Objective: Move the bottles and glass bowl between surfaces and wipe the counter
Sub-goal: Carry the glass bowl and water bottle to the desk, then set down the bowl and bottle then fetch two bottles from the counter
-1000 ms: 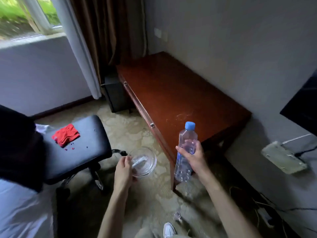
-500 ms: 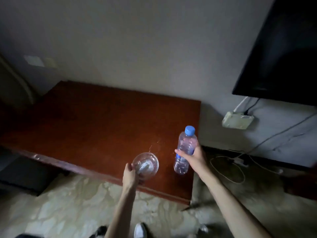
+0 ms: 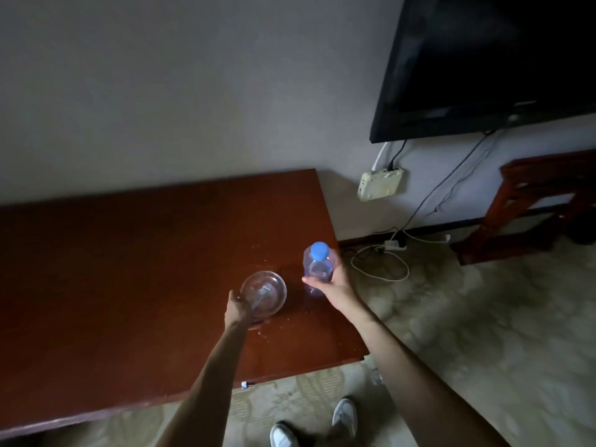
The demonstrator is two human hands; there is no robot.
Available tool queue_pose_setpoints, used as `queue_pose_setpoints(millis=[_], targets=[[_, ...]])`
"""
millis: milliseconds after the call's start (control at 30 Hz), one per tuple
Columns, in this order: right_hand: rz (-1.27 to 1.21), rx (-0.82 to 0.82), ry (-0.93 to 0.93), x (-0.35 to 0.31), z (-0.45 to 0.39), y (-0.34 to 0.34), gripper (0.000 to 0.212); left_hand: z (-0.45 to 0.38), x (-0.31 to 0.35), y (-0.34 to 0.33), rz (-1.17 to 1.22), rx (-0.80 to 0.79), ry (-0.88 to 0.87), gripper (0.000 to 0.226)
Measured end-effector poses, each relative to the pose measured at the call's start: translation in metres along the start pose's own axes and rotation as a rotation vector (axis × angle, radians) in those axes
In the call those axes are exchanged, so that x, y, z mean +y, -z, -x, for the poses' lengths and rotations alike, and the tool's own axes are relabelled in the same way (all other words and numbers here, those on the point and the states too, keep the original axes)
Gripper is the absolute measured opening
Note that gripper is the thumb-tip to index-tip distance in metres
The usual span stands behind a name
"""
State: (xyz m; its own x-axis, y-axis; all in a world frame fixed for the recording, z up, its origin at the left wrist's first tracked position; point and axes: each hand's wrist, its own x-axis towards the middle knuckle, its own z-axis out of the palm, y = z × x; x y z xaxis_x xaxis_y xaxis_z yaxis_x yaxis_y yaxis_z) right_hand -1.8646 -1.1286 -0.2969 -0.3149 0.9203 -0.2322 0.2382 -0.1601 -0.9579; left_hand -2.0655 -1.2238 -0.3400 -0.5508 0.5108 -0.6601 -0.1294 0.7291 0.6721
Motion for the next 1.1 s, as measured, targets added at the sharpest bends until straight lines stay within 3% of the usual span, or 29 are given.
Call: queue_pose_setpoints(millis=[267,567,733,833,933,1000,1100], targets=[[0.017,0.052,0.029,0.017,-0.003,-0.002,0.077,-0.025,-0.002,-0.012,0.028,-0.035,0.071,0.028],[0.04,0.059,-0.006,0.031,-0.004,-0.003,0.086,-0.02,-0.005,-0.01,0.022,-0.045,0.057,0.036],[0.011,0.063,-0.032,0.037,-0.004,0.002,0.082,-0.012,-0.007,-0.008,-0.045,0.167,0.062,0.055],[0.012,0.037,-0.084,0.043,-0.001,0.007,0.079,-0.002,-0.013,-0.013,0.002,0.276,0.068,0.054],[0.022,0.052,-0.112,0.05,0.012,0.016,0.094,0.013,-0.023,-0.014,0.071,0.322,0.062,0.047],[0.056,0.047,-0.12,0.057,0.025,0.026,0.1,0.021,-0.037,-0.015,0.088,0.268,0.052,0.041],[0.029,0.118,-0.143,0.075,0.051,0.047,0.088,0.052,-0.05,-0.023,0.15,0.103,-0.038,0.023]])
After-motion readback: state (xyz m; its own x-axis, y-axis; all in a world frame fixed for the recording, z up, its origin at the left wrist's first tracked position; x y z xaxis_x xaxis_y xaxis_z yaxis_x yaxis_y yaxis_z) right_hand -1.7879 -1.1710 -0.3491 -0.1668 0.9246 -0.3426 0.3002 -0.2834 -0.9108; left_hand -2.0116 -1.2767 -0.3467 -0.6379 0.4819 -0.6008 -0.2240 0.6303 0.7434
